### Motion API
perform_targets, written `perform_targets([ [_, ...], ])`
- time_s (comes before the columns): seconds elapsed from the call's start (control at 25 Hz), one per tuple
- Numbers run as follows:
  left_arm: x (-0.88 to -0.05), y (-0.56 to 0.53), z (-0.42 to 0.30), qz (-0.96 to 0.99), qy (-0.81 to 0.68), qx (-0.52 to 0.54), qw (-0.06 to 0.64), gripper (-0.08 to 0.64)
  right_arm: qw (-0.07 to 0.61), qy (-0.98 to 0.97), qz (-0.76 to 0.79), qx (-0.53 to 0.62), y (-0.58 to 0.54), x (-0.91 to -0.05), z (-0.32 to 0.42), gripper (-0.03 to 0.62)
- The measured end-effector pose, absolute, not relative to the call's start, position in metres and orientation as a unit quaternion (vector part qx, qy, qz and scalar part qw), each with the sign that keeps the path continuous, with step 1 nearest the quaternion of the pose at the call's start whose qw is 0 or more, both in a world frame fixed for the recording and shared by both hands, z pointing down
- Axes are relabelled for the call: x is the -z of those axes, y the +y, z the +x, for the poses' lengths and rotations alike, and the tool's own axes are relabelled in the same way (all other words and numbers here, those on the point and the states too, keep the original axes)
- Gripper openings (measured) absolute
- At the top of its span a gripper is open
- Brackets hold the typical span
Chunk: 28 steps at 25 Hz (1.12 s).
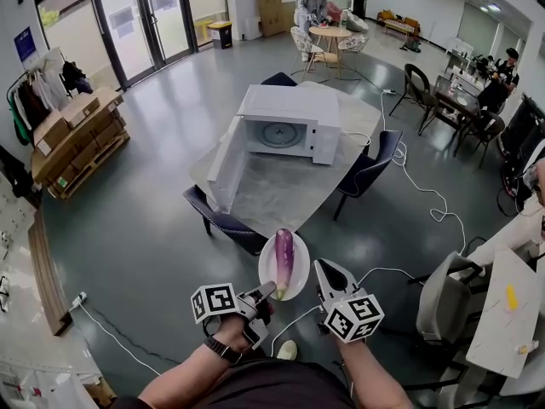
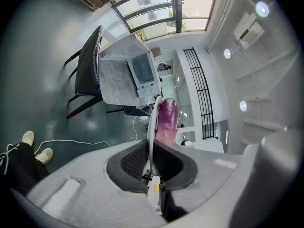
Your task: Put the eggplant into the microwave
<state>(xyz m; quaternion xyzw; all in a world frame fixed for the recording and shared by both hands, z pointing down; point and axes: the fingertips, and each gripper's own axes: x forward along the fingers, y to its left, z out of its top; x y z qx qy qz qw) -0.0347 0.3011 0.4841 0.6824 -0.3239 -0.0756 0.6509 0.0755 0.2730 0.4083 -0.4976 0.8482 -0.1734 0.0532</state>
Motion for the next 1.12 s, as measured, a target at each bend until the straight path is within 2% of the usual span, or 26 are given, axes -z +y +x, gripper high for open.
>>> perform_targets([
  [0.56, -0.486, 0.256, -0.013, 0.683, -0.34, 0.08, 0.641, 0.028, 0.056, 0.849, -0.491, 0.185, 0.229, -0.411, 0.094, 0.002],
  [1.12, -0.492, 0.129, -0.02, 0.691, -0.331, 0.071, 0.639, 0.028, 0.052, 0.841, -0.506, 0.184, 0.109, -0.406, 0.078, 0.002],
])
